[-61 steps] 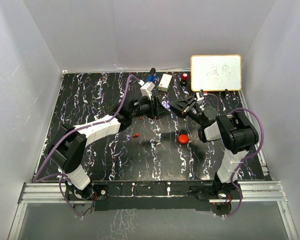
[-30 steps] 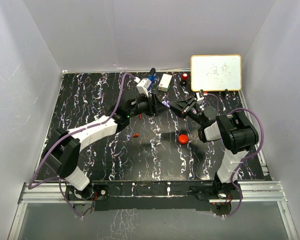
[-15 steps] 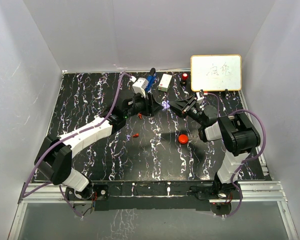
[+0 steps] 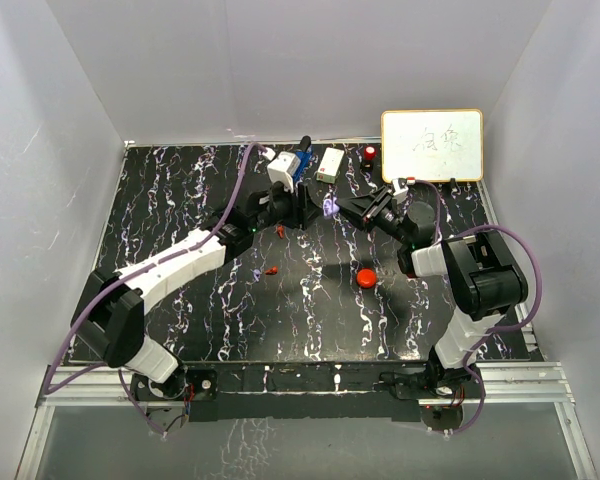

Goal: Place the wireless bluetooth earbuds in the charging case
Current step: Place the earbud in the charging case.

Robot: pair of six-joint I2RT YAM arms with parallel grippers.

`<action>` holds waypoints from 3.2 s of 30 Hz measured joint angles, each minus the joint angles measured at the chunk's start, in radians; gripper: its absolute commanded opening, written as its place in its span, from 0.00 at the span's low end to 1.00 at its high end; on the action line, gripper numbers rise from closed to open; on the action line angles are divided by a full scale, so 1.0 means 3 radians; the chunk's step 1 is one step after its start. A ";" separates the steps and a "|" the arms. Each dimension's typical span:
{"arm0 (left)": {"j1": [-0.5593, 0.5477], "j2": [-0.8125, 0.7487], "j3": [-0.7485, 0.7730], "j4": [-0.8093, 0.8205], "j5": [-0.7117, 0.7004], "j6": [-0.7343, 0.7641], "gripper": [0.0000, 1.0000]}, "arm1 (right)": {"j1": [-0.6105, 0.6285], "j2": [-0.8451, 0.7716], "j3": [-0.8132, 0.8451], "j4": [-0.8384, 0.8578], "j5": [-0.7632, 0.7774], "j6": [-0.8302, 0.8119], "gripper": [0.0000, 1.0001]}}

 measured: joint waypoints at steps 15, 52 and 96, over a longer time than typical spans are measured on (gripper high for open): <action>-0.0158 0.0329 0.0270 -0.0163 -0.0221 0.0231 0.48 | 0.0000 -0.0009 0.0033 -0.0168 -0.0001 -0.0039 0.00; -0.0271 0.0479 0.0336 -0.0173 -0.0654 0.0379 0.48 | 0.0000 -0.0009 0.0033 -0.0168 -0.0003 -0.0039 0.00; -0.0285 0.0523 0.0387 -0.0172 -0.0886 0.0379 0.48 | 0.0000 -0.0009 0.0033 -0.0169 -0.0003 -0.0041 0.00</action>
